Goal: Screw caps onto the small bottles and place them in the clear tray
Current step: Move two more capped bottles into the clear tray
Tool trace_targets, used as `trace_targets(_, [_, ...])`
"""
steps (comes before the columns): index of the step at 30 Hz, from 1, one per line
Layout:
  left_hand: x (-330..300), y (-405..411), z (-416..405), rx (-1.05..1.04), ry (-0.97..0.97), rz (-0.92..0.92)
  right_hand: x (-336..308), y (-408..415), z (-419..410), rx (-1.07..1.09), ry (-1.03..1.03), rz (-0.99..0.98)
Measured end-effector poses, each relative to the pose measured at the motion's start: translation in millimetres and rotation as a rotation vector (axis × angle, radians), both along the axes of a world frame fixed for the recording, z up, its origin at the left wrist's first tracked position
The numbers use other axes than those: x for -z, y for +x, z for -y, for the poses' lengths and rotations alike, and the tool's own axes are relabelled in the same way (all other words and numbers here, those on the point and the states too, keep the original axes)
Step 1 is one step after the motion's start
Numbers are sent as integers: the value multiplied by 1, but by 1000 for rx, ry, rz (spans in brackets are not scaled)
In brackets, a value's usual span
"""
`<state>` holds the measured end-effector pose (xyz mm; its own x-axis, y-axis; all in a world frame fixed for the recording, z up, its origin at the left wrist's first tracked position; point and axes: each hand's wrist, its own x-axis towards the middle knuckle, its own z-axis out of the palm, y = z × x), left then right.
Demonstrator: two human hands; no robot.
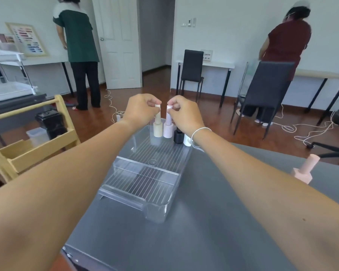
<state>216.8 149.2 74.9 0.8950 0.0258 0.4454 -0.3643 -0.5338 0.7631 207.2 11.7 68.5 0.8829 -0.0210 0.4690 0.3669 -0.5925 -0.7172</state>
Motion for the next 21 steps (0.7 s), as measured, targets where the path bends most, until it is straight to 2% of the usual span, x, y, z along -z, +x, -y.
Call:
trace_targets(5, [14,16,6,4,-34,-42,13,13,0,41,-167,21])
trace_targets(21, [26,33,11,36,-76,-73,23,20,3,150,-271,27])
